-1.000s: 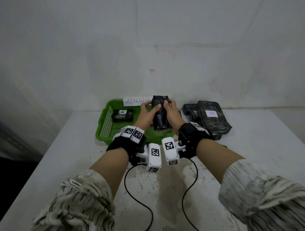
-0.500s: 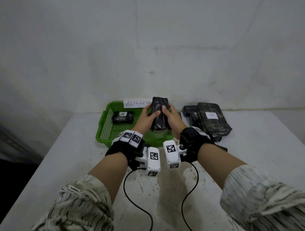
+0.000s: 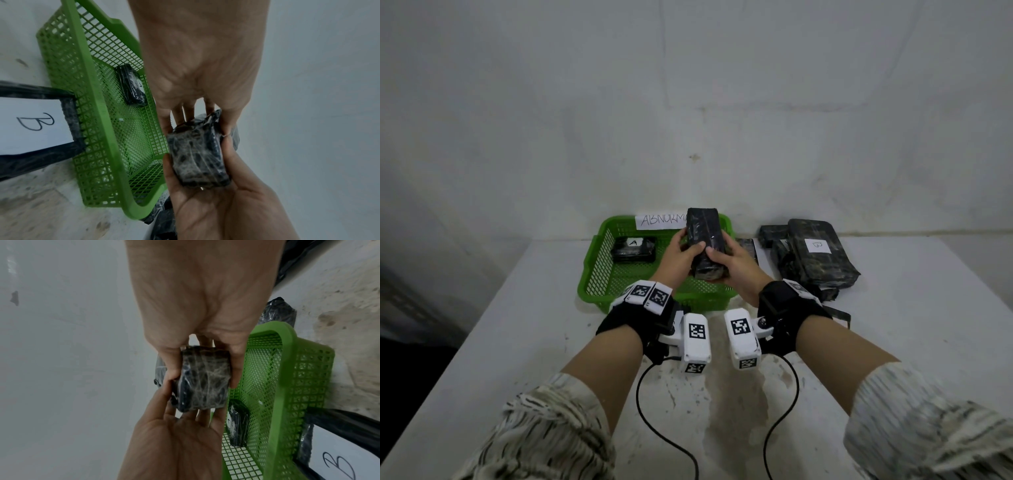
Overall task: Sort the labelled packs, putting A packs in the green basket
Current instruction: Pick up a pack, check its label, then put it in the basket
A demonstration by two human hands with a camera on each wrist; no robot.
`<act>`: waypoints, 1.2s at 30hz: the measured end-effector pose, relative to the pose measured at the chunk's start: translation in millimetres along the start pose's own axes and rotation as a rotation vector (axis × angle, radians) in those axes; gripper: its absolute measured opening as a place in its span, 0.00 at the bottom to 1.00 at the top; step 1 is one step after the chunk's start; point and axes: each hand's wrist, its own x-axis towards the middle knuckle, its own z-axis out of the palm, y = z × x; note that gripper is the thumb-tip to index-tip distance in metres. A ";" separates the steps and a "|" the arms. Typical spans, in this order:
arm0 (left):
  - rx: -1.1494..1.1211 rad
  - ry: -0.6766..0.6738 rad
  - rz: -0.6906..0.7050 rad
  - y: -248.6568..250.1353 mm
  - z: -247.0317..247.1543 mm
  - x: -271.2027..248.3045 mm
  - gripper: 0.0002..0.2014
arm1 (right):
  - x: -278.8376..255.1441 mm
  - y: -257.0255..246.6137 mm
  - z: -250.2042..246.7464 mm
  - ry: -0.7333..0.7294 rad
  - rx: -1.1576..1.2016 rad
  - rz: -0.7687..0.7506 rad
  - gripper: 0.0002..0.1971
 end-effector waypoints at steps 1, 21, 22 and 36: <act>0.000 -0.002 -0.003 -0.5 -0.6 0.4 0.27 | 1.1 1.0 -1.4 -0.012 0.008 0.013 0.29; -0.149 -0.009 -0.070 -11.2 -12.7 0.8 0.18 | -5.2 -8.8 0.5 0.075 -0.329 -0.164 0.08; -0.144 -0.013 -0.074 -12.3 -14.4 0.0 0.16 | -3.1 -9.4 0.9 0.126 -0.294 -0.165 0.05; 0.000 -0.106 -0.028 1.2 -4.4 -8.4 0.17 | -2.9 -1.9 20.4 0.083 -0.353 -0.114 0.31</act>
